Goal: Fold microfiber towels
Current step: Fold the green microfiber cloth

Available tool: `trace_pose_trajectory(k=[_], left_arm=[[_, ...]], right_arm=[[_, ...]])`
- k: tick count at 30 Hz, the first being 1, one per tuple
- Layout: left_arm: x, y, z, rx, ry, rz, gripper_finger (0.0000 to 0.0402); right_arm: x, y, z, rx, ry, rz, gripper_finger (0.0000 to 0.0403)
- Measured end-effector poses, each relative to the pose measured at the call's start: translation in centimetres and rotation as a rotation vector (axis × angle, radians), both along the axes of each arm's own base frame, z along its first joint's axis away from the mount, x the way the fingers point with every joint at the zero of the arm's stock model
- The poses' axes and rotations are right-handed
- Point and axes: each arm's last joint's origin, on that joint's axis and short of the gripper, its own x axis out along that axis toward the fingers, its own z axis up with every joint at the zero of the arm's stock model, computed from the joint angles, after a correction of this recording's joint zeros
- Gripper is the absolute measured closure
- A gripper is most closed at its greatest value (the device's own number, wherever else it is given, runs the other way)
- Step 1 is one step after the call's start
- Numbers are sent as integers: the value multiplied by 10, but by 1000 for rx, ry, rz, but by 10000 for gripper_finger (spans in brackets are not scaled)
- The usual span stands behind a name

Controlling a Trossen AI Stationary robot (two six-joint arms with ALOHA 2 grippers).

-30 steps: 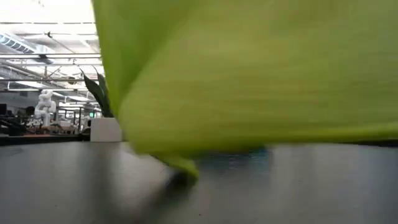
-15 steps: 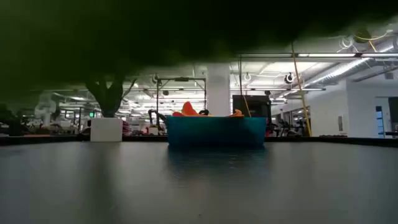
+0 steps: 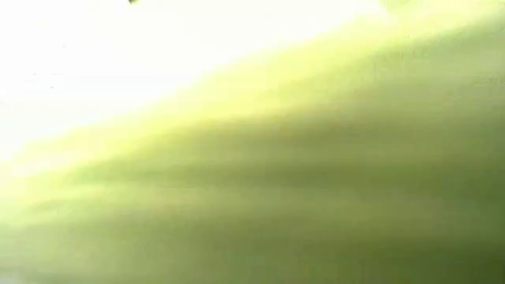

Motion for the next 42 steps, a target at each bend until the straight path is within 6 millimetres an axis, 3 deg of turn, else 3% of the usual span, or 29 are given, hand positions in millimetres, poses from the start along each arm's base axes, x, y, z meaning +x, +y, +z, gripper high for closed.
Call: trace_pose_trajectory(k=[8,13,19,29,37,42], left_arm=[[22,71,-49,31,172,220,400],[29,96,-79,-23,217,250,400],[40,103,-96,-112,197,192,384],[50,105,-95,-156,162,168,370],[48,105,-94,-127,260,90,368],[49,109,-94,-184,236,132,332]], right_arm=[[8,-29,-23,-42,208,-207,403],[8,-44,-33,-40,312,-303,403],[7,-51,-40,-45,383,-348,403],[4,-65,-48,-68,470,-436,403],[-5,-84,-60,-95,625,-563,402],[-4,-83,-61,-55,645,-513,387]])
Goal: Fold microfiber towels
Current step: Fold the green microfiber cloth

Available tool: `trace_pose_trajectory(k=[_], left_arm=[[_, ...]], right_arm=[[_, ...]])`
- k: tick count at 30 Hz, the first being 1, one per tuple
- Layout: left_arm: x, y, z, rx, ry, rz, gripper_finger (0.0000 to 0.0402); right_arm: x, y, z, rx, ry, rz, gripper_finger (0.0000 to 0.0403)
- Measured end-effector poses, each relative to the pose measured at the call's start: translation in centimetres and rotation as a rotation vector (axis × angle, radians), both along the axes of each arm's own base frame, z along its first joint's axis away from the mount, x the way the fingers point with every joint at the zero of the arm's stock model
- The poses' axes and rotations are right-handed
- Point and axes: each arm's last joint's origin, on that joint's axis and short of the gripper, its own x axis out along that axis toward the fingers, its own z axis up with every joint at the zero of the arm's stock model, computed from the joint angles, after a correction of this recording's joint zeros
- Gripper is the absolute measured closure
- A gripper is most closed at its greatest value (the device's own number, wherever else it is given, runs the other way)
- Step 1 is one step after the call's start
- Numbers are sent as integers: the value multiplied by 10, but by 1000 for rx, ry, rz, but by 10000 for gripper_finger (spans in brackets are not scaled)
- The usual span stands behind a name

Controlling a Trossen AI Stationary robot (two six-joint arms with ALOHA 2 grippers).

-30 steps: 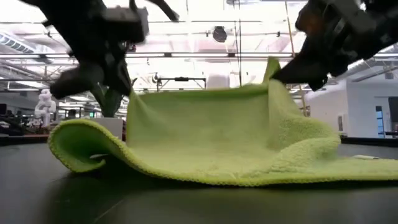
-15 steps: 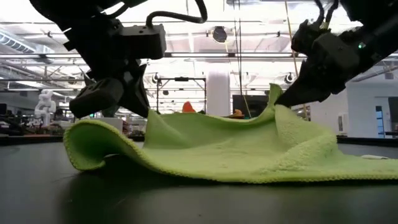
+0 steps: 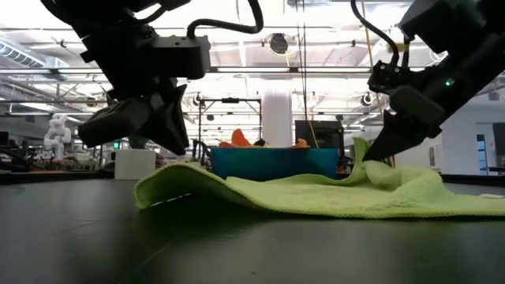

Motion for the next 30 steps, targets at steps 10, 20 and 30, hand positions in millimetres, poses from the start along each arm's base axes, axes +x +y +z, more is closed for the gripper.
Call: trace_pose_trajectory(k=[10,20,30], left_arm=[[14,17,0,-204,-205,271,231],[39,87,-21,-568,-472,470,193],[29,129,-37,-633,-595,744,192]], right_arm=[[2,2,1,15,-13,34,342],[2,2,1,22,-16,27,297],[2,2,1,22,-16,28,289]])
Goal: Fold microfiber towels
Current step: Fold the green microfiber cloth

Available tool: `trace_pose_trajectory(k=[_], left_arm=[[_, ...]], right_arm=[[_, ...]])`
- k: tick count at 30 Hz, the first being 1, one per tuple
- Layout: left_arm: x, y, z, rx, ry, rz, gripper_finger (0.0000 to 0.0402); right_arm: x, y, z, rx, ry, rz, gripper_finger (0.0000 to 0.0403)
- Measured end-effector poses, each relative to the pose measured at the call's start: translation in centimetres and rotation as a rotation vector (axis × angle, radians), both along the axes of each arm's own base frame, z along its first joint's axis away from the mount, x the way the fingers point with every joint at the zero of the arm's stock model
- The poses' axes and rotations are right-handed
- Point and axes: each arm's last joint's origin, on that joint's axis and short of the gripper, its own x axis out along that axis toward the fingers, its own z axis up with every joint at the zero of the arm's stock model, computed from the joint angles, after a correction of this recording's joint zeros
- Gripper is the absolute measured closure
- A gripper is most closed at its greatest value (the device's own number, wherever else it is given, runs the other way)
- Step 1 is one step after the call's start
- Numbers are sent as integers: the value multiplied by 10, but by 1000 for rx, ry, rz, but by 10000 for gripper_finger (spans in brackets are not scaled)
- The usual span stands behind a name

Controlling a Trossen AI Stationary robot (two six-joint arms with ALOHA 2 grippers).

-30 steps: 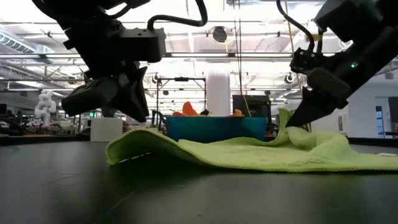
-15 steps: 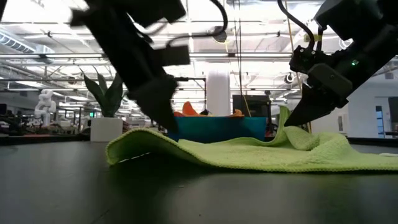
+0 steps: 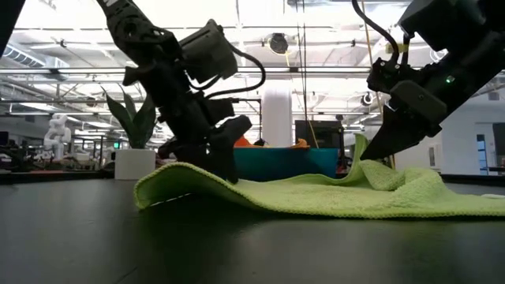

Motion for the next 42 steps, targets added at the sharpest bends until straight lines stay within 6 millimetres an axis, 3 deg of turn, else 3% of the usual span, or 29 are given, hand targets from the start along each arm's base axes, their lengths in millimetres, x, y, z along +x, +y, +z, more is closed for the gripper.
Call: trace_pose_trajectory(k=[10,26,42], left_arm=[[6,4,5,21,-89,26,192],[3,13,-6,-67,-41,99,192],[4,-2,-6,-2,-34,18,196]], right_arm=[[7,4,6,46,-79,58,289],[9,5,8,50,-100,75,289],[10,5,9,36,-111,91,289]])
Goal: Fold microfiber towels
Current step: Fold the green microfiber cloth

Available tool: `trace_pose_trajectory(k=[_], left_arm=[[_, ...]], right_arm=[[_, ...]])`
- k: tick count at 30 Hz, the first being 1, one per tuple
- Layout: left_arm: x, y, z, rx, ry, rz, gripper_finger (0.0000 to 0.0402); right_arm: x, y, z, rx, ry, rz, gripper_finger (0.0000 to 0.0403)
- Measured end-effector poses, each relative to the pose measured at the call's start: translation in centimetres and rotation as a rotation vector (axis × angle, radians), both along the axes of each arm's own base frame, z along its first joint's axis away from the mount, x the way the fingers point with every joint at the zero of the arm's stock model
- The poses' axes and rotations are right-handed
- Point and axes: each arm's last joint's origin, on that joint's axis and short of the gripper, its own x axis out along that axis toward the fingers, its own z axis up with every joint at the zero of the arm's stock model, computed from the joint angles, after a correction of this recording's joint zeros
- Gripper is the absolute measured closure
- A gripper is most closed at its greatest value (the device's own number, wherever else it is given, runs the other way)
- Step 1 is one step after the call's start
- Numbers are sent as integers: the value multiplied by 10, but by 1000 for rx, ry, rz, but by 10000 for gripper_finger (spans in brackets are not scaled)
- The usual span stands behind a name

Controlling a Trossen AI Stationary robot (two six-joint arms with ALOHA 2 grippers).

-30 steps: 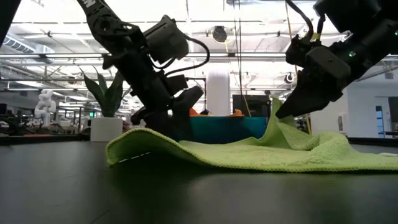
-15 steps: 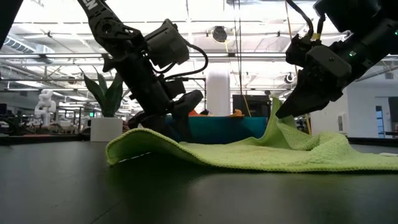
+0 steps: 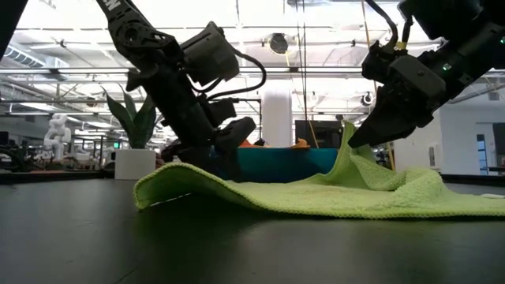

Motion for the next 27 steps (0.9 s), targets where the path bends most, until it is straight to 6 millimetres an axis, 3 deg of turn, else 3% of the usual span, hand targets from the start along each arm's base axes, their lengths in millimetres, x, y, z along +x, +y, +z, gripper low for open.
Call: trace_pose_trajectory(k=[5,12,20,27], left_arm=[[4,-4,2,27,-15,-91,244],[8,-15,5,126,-8,-231,389],[6,-28,8,218,17,-277,399],[3,-42,23,307,10,-320,400]], right_arm=[[0,0,0,-32,9,21,289],[-4,-2,-4,-125,71,29,289],[-12,-4,-10,-194,182,34,289],[-16,-6,-13,-209,230,15,289]])
